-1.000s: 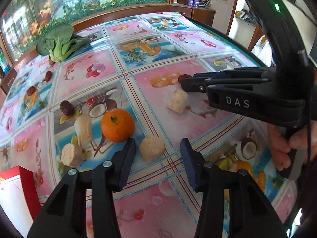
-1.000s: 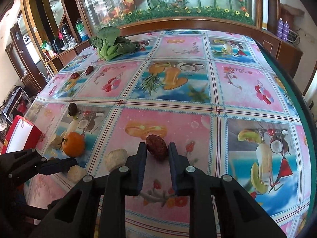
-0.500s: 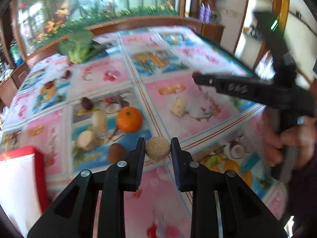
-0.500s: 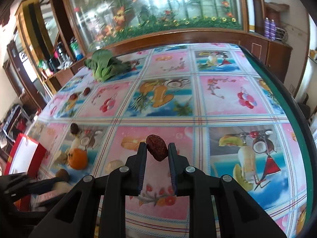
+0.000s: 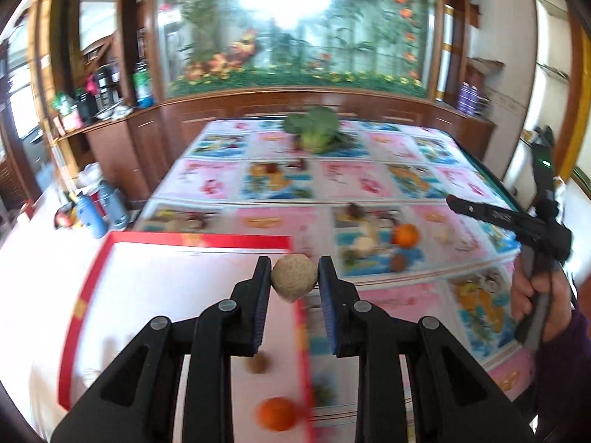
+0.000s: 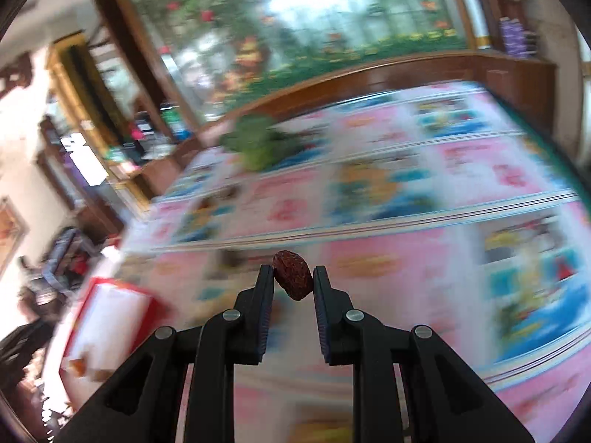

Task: Organize fruits
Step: 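Carry the date and bun over the white tray and open both grippers to drop them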

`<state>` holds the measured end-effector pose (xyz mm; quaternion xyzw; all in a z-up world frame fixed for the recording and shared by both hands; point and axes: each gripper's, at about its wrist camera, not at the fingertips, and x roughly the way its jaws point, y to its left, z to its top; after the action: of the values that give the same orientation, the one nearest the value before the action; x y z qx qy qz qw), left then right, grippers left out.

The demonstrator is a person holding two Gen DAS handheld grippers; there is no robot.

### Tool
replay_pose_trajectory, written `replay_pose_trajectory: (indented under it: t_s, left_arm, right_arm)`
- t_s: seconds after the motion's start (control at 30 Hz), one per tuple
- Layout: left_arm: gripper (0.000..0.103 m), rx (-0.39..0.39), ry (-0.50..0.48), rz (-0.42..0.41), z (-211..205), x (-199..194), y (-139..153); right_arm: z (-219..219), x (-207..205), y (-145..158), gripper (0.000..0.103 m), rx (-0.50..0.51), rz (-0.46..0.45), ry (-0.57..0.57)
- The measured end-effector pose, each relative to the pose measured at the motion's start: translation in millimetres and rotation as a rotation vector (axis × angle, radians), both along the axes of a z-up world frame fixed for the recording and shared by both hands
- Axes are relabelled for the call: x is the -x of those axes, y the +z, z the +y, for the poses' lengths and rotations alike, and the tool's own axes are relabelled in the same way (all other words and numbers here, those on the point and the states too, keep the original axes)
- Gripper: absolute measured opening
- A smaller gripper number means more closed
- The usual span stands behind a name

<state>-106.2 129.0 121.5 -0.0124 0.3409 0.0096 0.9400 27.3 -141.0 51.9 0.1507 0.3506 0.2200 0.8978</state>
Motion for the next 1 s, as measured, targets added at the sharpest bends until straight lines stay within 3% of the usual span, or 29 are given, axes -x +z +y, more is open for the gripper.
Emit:
replay_pose_trajectory:
  t_s: [0.2, 0.47, 0.6, 1.0]
  left_arm:
    - [0.028, 0.030, 0.118, 0.012, 60, 7, -8]
    - [0.028, 0.031, 0.258, 0.072, 124, 7, -29]
    - [0.028, 0.020, 0.289, 0.109, 138, -1, -41]
    - [0.028, -0.019, 0.326, 0.175, 147, -9, -62]
  right_arm:
    - [111, 26, 13, 0.020, -0.068, -0.032, 0.218]
    - [217, 38, 9, 0.020, -0.011, 0.000, 0.407]
    - [247, 37, -4, 0.020, 0.062, 0.044, 0.455]
    - [259, 53, -23, 0.020, 0.199, 0.075, 0.504]
